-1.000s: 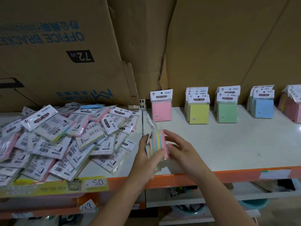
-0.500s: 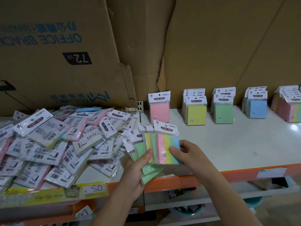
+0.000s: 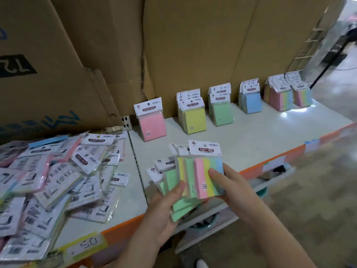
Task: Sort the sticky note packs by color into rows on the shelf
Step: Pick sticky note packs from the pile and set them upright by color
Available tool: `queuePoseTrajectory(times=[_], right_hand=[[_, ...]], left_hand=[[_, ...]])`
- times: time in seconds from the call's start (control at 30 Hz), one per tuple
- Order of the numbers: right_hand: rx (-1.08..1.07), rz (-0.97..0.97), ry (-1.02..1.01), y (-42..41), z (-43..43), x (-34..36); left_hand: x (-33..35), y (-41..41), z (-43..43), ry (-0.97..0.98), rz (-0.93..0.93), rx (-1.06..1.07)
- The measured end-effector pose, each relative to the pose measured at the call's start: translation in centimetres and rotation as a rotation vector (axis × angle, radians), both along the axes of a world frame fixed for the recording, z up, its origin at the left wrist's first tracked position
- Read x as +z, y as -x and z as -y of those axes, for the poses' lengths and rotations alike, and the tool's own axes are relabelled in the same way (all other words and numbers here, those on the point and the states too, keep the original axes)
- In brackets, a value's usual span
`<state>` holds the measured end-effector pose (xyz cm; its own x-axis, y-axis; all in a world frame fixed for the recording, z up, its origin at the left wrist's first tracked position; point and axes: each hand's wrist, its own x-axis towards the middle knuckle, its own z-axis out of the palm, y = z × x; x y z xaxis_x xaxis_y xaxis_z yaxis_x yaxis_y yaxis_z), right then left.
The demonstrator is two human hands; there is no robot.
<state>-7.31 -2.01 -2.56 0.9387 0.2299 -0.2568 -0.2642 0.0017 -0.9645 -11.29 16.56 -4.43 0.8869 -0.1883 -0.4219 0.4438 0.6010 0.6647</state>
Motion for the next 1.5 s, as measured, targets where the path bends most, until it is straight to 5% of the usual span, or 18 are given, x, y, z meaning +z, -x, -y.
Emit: queuePoseTrajectory(times=[0.37,0.73,1.0,1.3,1.5], right_hand=[[-0.283,-0.011,0.039,6.8,13.8,-1.6],[-0.32,0.018,0.096,6.5,34.1,-1.6],[-0.269,0.055,0.157,0.1,39.6,-0.3],[-0.275,0.291,0.524,-12.0,43.1,1.8],[-0.243,0.246,0.427,-19.5,45.9,1.4]], left_hand=[[-0.9,2.2,14.6,-0.074,-0.006,-0.204],[-1.3,2.0,34.7,-0.148,0.07,-0.207],[-0.4,-2.6,39.7,-0.04,0.021,-0.102],[0.5,-12.7,42.5,0.086,0.076,-0.006],[1.0,-18.5,44.1,0.04,0.091,0.064]])
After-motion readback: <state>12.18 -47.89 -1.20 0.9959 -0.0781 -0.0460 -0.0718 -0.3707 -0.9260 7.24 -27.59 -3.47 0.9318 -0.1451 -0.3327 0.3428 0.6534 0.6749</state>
